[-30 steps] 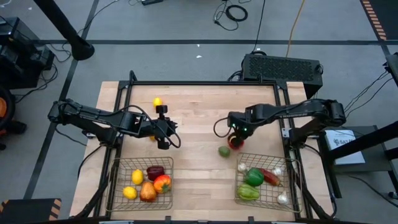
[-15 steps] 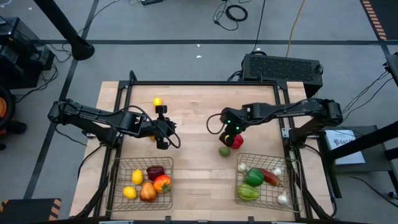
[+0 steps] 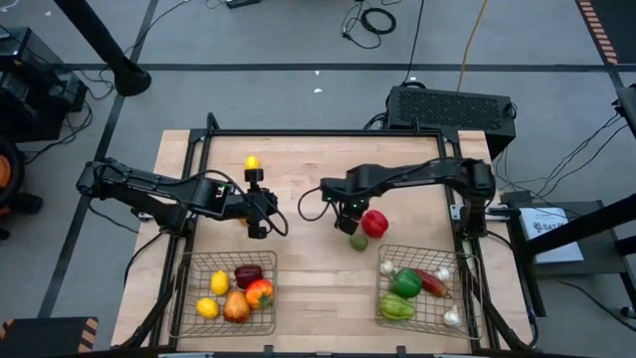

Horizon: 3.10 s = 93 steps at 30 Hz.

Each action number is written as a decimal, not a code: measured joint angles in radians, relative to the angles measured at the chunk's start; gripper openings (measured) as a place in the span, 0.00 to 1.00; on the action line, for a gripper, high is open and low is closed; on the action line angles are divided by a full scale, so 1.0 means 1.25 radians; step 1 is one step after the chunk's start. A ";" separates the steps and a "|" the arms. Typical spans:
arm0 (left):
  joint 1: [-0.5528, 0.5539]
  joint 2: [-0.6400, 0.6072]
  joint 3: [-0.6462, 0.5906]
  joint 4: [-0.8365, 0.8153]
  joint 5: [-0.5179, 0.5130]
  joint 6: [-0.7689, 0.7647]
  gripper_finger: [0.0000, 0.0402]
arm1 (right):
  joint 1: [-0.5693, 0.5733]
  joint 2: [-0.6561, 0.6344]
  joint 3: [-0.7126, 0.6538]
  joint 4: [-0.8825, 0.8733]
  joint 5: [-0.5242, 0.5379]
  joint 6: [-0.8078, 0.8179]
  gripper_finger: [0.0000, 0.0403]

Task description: Sort produce into baskets

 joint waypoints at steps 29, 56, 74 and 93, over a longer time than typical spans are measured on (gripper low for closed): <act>0.000 0.000 0.000 -0.015 0.021 -0.001 0.15 | 0.004 0.097 0.011 -0.061 0.038 -0.038 0.41; 0.000 0.000 0.000 -0.018 0.021 -0.001 0.15 | 0.014 0.134 0.010 -0.181 0.034 -0.056 0.41; 0.000 0.000 0.000 -0.018 0.021 0.005 0.15 | 0.014 0.134 0.010 -0.221 -0.013 -0.056 0.20; 0.000 0.000 0.000 -0.018 0.021 0.007 0.15 | 0.018 0.134 0.095 -0.301 -0.036 -0.063 0.03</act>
